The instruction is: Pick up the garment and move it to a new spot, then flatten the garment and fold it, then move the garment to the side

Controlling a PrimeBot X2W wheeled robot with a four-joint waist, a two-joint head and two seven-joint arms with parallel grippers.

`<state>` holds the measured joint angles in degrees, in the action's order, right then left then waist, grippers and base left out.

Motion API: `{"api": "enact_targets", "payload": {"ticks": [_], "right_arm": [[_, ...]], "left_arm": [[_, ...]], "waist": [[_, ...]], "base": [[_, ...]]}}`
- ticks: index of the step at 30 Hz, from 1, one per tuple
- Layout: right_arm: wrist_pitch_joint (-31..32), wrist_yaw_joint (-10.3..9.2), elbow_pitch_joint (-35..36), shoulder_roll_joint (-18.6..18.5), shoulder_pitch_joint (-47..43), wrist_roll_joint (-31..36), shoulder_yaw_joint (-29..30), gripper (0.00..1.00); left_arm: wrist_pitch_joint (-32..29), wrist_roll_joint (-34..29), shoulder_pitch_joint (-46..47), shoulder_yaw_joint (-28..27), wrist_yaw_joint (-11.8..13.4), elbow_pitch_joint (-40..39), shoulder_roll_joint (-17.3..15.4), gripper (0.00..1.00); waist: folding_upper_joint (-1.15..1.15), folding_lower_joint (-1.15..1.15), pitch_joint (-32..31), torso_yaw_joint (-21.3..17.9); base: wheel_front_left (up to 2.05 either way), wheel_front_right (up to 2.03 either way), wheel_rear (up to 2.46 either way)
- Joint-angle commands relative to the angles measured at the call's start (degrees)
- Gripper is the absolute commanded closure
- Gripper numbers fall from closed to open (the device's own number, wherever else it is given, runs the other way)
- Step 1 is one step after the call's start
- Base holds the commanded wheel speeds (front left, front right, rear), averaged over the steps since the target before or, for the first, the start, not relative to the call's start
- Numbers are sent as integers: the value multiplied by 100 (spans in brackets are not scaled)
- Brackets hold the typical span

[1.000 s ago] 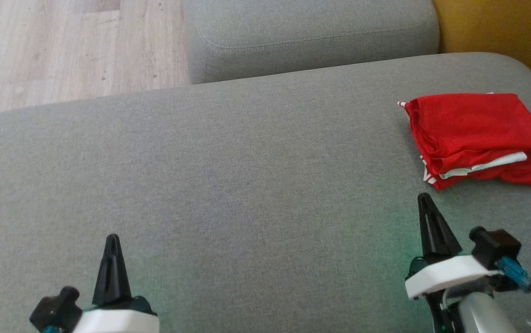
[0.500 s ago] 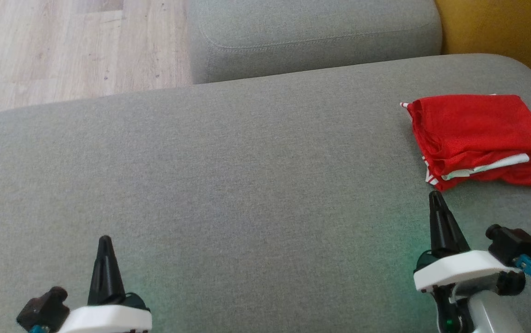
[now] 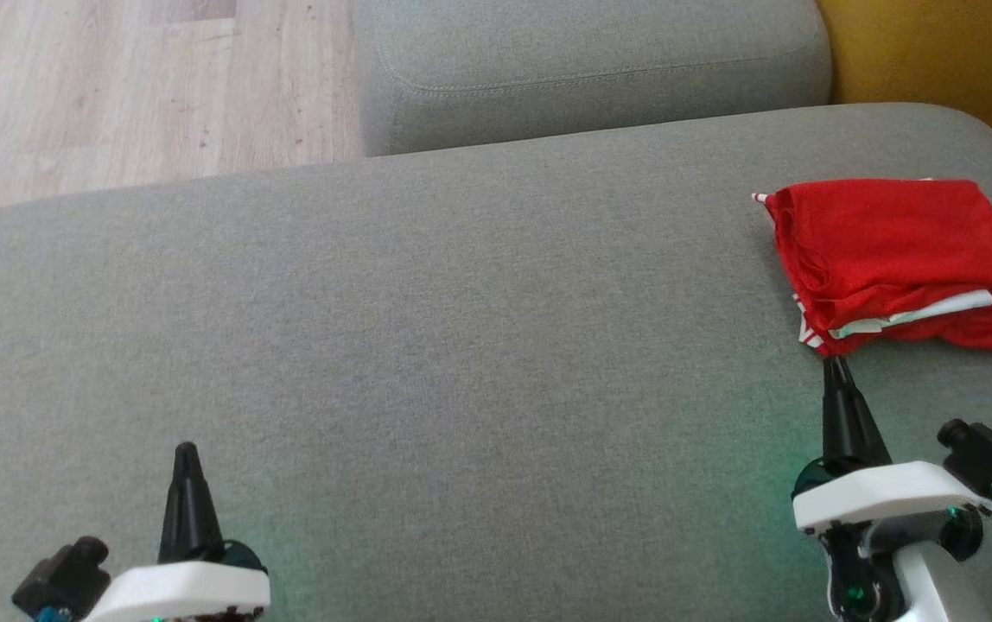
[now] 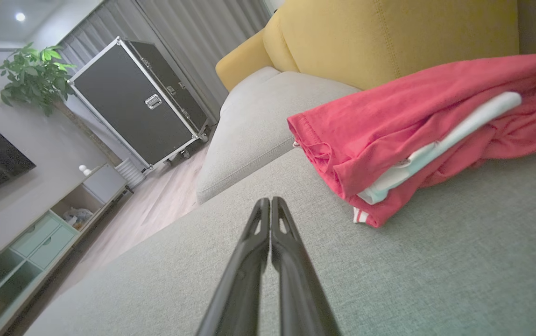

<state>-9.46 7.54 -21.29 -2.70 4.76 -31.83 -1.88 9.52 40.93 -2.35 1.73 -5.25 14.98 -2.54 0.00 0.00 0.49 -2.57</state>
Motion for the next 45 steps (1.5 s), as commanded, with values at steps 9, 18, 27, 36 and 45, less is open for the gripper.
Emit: {"api": "enact_targets", "payload": {"ticks": [9, 18, 27, 36, 45], "right_arm": [[188, -2, 269, -33, 227, -730, 78, 100], [319, -2, 313, -35, 219, -1242, 147, 100], [468, -3, 363, -37, 209, -1820, 225, 100], [617, -3, 412, -39, 200, -2397, 304, 100], [768, -3, 462, -39, 190, -2974, 383, 100]], "left_arm": [[-194, 603, 369, -186, -63, -158, -14, 100], [-329, 1036, 415, -247, -78, -151, -16, 100], [-481, 1525, 468, -316, -96, -144, -18, 100], [-634, 2015, 521, -386, -113, -137, -20, 100], [-786, 2504, 573, -455, -131, -130, -22, 100]], "waist": [[0, 0, -3, 27], [0, 0, -6, 49], [0, 0, -9, 74], [0, 0, -12, 99], [0, 0, -15, 124]], "base": [[0, 0, 0], [0, 0, 0], [0, 0, 0], [0, 0, 0], [0, 0, 0]]}}
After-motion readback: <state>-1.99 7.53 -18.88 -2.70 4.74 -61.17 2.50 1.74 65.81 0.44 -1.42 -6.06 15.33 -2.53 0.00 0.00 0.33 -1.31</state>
